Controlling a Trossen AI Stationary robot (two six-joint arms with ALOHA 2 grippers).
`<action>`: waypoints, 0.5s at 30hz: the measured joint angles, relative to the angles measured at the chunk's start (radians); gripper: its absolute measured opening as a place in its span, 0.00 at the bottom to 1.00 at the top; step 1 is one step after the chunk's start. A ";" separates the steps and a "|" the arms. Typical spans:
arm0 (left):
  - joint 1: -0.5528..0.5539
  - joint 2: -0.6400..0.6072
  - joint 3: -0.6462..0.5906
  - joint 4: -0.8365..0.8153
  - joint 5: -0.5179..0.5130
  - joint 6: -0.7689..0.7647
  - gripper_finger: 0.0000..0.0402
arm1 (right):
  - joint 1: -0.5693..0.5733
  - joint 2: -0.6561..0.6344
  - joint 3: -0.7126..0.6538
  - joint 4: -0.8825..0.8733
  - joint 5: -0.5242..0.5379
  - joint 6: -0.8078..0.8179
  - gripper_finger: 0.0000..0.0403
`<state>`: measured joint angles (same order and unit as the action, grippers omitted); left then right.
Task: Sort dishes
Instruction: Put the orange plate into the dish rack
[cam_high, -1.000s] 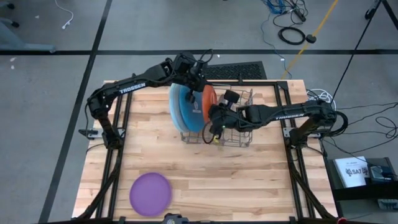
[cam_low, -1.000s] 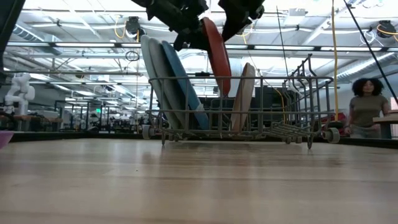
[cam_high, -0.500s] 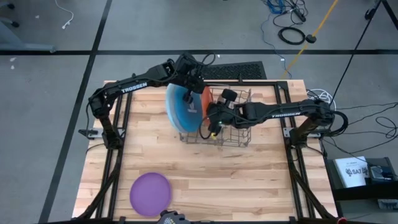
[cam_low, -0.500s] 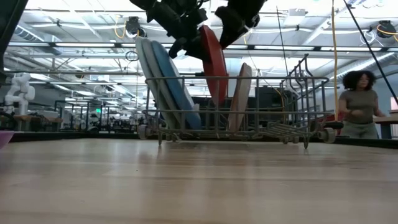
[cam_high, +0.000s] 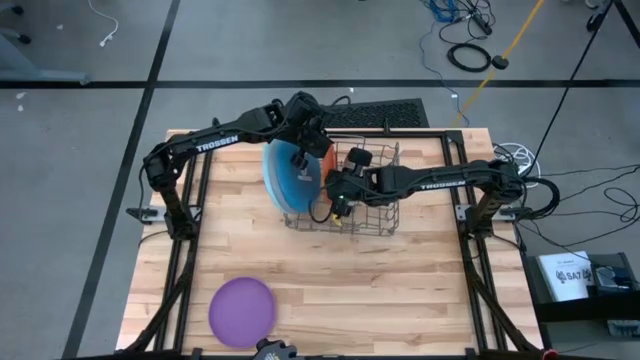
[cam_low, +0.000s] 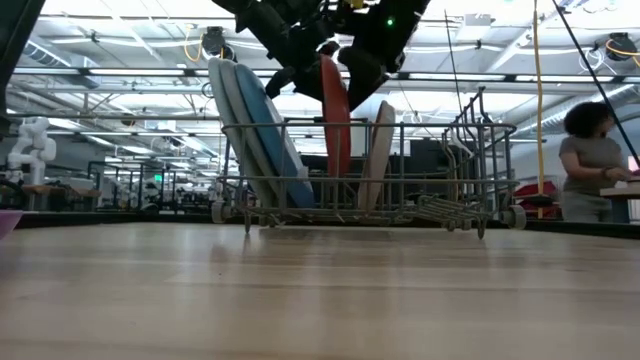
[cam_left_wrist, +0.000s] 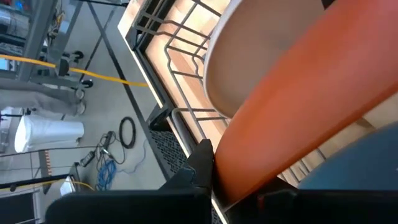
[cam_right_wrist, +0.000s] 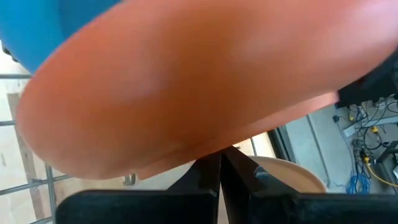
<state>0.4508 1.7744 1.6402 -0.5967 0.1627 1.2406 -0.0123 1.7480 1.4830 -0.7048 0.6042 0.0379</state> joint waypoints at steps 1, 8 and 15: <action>-0.001 0.000 0.000 0.000 0.000 0.000 0.04 | -0.001 0.005 0.000 -0.002 -0.001 0.000 0.00; -0.019 0.000 0.000 -0.001 -0.039 -0.003 0.04 | 0.000 0.013 0.000 -0.007 -0.008 0.011 0.00; -0.041 0.000 0.000 -0.022 -0.117 -0.008 0.05 | 0.000 0.013 0.000 -0.015 -0.012 0.024 0.00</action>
<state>0.4098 1.7741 1.6402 -0.6188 0.0456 1.2324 -0.0124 1.7615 1.4830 -0.7200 0.5926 0.0621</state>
